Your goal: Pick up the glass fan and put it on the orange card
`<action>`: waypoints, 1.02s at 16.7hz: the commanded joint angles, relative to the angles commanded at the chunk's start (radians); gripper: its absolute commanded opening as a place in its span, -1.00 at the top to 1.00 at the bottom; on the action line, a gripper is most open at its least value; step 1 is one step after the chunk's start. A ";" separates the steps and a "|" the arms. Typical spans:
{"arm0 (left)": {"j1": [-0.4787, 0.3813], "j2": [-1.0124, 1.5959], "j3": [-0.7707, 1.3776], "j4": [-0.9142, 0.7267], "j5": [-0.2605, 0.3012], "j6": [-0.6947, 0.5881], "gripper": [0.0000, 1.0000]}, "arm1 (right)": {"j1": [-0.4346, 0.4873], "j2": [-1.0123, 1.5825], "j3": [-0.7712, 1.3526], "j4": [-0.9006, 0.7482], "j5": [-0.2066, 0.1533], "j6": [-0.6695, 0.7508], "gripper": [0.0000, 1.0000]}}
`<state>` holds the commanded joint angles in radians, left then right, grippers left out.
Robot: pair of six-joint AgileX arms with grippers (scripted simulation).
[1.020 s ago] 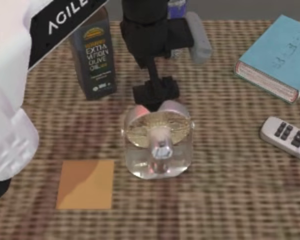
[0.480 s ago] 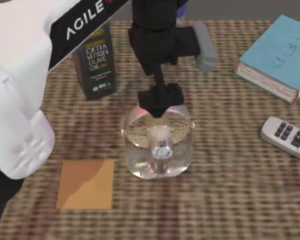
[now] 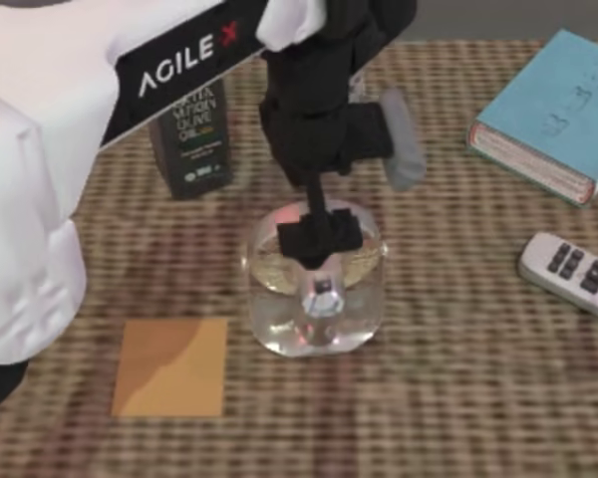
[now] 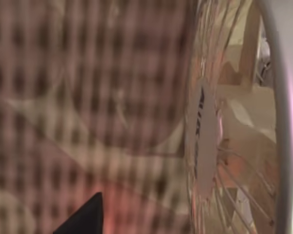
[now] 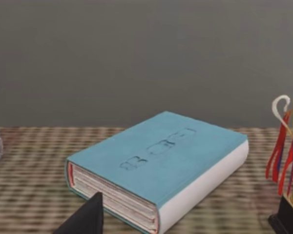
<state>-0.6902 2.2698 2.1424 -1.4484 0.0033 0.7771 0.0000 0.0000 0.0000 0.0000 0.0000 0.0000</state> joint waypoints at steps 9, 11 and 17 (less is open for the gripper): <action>0.000 -0.006 -0.028 0.026 0.000 0.000 -0.40 | 0.000 0.000 0.000 0.000 0.000 0.000 -1.00; 0.000 -0.006 -0.028 0.026 0.000 0.000 -0.10 | 0.000 0.000 0.000 0.000 0.000 0.000 -1.00; 0.000 -0.006 -0.028 0.026 0.000 0.000 0.81 | 0.000 0.000 0.000 0.000 0.000 0.000 -1.00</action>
<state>-0.6904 2.2639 2.1148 -1.4225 0.0033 0.7773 0.0000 0.0000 0.0000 0.0000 0.0000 0.0000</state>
